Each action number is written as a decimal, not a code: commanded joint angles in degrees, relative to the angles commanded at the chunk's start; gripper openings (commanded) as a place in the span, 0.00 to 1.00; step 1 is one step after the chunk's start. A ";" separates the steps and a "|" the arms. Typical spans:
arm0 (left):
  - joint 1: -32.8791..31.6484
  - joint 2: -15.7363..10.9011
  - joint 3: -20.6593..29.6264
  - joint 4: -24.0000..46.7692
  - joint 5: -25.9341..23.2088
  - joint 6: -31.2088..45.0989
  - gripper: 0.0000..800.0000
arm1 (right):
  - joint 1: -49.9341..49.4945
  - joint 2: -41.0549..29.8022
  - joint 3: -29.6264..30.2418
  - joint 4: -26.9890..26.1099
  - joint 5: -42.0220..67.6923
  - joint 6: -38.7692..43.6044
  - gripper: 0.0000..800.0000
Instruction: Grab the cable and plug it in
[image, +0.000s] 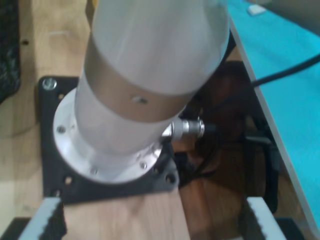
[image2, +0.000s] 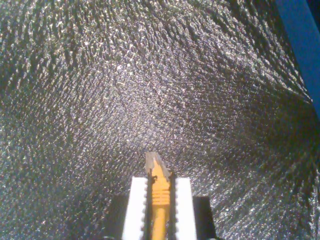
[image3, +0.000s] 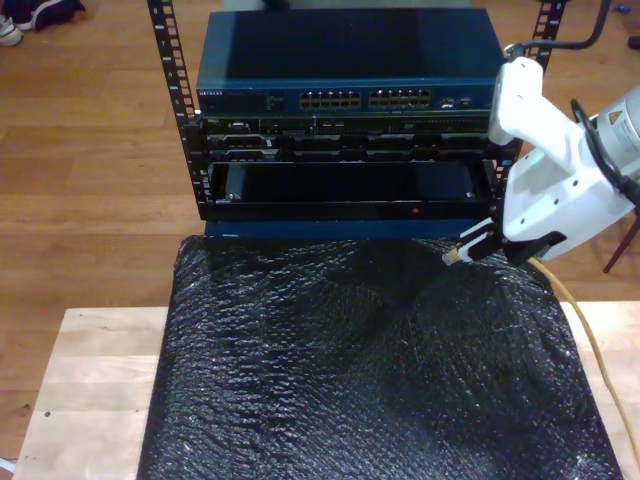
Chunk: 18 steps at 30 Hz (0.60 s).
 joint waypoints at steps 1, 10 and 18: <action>0.00 -0.18 0.70 0.26 -0.09 0.00 1.00 | 0.00 -0.09 0.18 0.00 0.00 0.00 0.00; 4.57 -4.84 6.59 0.79 -8.18 0.62 1.00 | 0.00 -0.09 0.88 -0.09 0.00 -0.09 0.00; 4.84 -9.23 13.27 1.05 -14.07 3.08 1.00 | 0.00 -0.09 1.76 -0.09 0.00 -0.09 0.00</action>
